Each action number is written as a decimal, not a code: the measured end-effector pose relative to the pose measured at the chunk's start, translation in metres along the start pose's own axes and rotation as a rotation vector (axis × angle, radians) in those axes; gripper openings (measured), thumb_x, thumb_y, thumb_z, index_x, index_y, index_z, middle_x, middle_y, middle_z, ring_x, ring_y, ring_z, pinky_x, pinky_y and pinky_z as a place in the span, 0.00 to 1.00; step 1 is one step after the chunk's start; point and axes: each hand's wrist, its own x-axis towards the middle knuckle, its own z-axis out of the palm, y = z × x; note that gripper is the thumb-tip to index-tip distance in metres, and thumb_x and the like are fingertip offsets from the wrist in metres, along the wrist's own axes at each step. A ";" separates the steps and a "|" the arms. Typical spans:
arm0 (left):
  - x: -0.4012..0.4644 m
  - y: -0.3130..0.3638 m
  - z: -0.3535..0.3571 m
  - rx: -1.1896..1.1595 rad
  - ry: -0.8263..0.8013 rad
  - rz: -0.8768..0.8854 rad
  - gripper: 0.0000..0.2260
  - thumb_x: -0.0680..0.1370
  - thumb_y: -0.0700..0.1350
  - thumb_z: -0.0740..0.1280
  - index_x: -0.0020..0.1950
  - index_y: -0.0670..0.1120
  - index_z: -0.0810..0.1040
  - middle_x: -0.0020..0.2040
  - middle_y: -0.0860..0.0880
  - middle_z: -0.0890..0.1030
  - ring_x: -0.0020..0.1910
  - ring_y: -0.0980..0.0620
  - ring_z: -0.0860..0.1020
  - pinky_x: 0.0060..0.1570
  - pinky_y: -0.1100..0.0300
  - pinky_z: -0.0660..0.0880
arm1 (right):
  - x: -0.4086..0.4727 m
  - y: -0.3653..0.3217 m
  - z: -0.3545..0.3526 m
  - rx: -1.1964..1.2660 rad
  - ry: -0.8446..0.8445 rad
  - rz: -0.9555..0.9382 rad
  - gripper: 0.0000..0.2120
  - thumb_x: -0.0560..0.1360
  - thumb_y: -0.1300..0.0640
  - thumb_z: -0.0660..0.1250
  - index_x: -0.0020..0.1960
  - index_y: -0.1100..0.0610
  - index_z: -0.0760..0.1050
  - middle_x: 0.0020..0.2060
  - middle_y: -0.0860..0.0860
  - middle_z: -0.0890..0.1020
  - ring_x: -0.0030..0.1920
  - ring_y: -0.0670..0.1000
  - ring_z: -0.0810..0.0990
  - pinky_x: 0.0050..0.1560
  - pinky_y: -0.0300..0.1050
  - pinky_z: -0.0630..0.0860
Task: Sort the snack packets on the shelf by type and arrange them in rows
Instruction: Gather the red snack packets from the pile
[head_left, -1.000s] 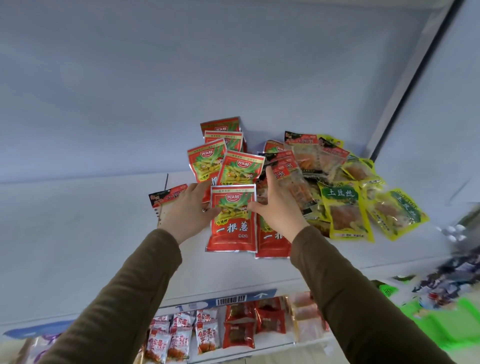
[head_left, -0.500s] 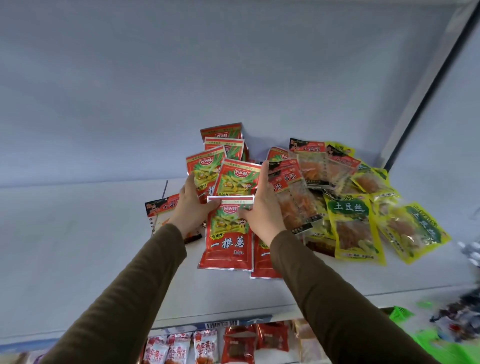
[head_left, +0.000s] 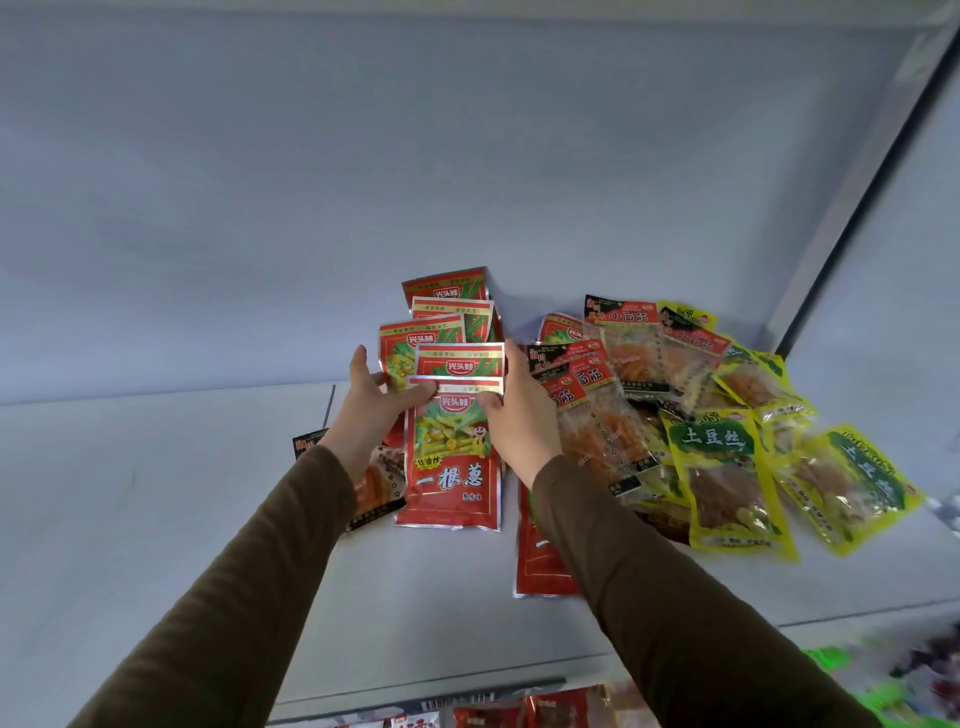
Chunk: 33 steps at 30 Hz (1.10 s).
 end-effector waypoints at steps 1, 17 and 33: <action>0.002 0.000 -0.001 0.008 -0.006 0.004 0.50 0.74 0.51 0.77 0.83 0.55 0.45 0.67 0.54 0.71 0.51 0.56 0.80 0.43 0.60 0.78 | 0.004 -0.001 0.001 0.016 0.012 0.013 0.24 0.82 0.60 0.66 0.74 0.51 0.62 0.60 0.49 0.81 0.57 0.51 0.83 0.53 0.44 0.79; 0.016 -0.014 0.003 0.053 -0.103 0.108 0.37 0.75 0.44 0.77 0.76 0.57 0.58 0.64 0.48 0.79 0.58 0.45 0.83 0.57 0.45 0.82 | 0.026 -0.001 0.016 0.421 -0.105 0.221 0.08 0.81 0.54 0.67 0.59 0.54 0.78 0.54 0.47 0.84 0.52 0.48 0.84 0.55 0.48 0.82; -0.025 -0.002 0.000 -0.199 -0.119 0.120 0.23 0.73 0.56 0.75 0.66 0.54 0.75 0.57 0.51 0.86 0.53 0.45 0.87 0.50 0.50 0.85 | 0.013 -0.014 0.010 0.753 -0.090 0.151 0.15 0.81 0.48 0.68 0.66 0.45 0.73 0.58 0.46 0.83 0.54 0.48 0.86 0.50 0.48 0.84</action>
